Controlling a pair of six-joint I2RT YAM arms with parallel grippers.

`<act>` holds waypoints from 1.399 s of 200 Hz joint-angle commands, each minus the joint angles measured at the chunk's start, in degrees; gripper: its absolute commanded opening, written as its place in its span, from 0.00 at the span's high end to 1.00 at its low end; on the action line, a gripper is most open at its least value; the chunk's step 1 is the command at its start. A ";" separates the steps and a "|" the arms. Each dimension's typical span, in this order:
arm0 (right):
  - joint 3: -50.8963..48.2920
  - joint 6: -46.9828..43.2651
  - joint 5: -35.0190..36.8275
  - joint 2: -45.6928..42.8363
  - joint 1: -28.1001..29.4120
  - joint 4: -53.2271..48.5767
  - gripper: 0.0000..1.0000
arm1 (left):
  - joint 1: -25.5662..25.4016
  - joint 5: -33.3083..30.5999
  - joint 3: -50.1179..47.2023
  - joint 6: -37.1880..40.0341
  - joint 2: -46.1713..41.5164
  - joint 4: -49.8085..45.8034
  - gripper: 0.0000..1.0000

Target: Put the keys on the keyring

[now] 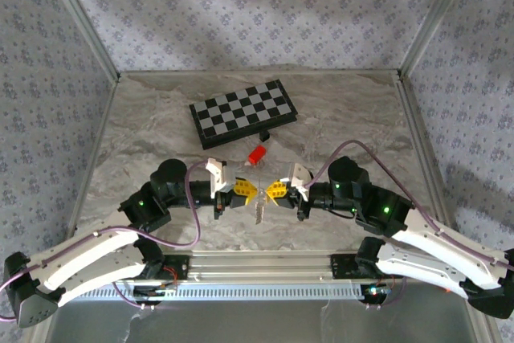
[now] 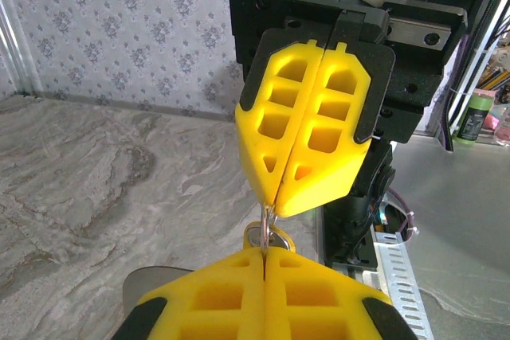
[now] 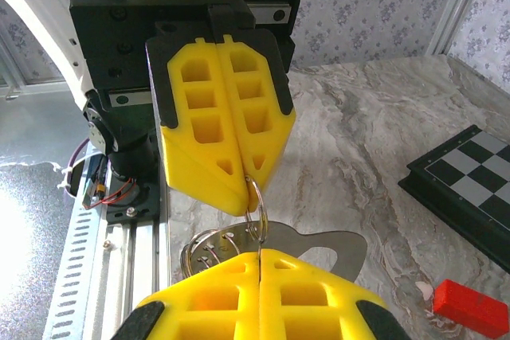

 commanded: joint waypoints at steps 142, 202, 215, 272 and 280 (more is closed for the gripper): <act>0.99 -0.10 -1.72 -0.42 0.36 3.28 1.00 | -0.76 -0.66 2.24 0.62 0.19 0.36 1.00; 0.31 3.31 -0.71 -2.79 -1.77 -1.92 1.00 | -0.51 -5.08 1.11 0.19 -1.55 -1.41 1.00; 0.31 5.04 -0.01 -2.50 -3.08 -4.03 1.00 | -0.45 -6.16 0.80 0.05 -2.00 -1.66 1.00; -0.33 13.33 8.66 4.10 -8.39 -15.63 1.00 | -0.16 -8.77 -1.06 -0.61 -4.59 -2.31 1.00; -0.75 14.42 9.51 5.47 -8.67 -16.48 1.00 | -0.14 -8.97 -1.41 -0.77 -4.82 -2.13 1.00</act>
